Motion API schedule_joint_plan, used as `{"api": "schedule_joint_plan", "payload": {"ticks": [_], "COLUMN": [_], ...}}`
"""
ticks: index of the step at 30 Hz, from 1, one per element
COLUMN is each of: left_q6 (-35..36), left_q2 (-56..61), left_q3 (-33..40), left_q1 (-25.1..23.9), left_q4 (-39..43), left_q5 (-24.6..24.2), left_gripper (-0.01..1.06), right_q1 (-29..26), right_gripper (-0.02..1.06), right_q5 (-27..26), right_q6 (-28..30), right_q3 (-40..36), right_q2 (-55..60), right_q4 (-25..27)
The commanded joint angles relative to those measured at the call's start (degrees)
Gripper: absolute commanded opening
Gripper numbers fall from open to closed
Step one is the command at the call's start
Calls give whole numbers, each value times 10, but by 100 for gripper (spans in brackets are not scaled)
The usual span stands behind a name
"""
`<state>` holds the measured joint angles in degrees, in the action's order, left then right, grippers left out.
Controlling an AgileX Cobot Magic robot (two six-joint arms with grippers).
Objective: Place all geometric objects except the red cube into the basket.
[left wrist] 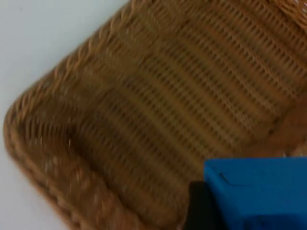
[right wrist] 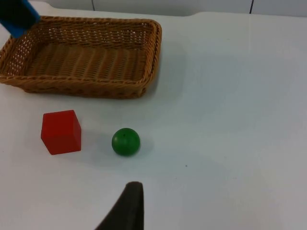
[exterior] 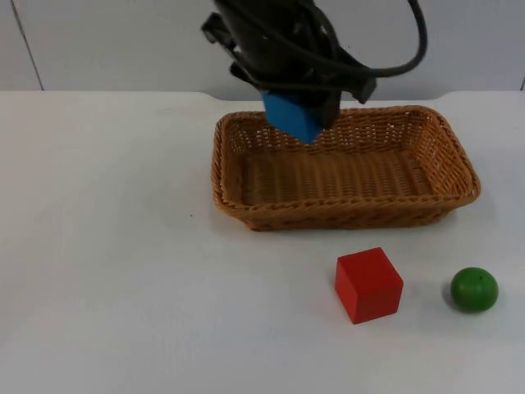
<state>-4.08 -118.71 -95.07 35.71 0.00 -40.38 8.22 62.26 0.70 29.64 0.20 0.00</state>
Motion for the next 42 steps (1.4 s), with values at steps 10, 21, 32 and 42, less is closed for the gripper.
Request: {"api": "schedule_joint_plan", "payload": {"ticks": [10, 21, 32, 42], "left_q6": [-82, -92, -87, -86], "left_q2": [-173, -241, -235, -128], "left_q3": [-168, -199, -200, -200], "left_q1": [-72, -78, -78, -78], "left_q4": [-133, -131, -144, -145], "left_q5": [-27, -13, -40, -133], "left_gripper": [0, 23, 83, 84], "right_q1": [-3, -3, -3, -3], "right_gripper": [97, 97, 97, 97], "right_q5": [-4, -4, -4, -4], "right_q6": [2, 2, 2, 2], "right_q3": [-1, -1, -1, -1], "right_q2": [-2, -2, -2, -2], "right_q4": [0, 0, 0, 0]}}
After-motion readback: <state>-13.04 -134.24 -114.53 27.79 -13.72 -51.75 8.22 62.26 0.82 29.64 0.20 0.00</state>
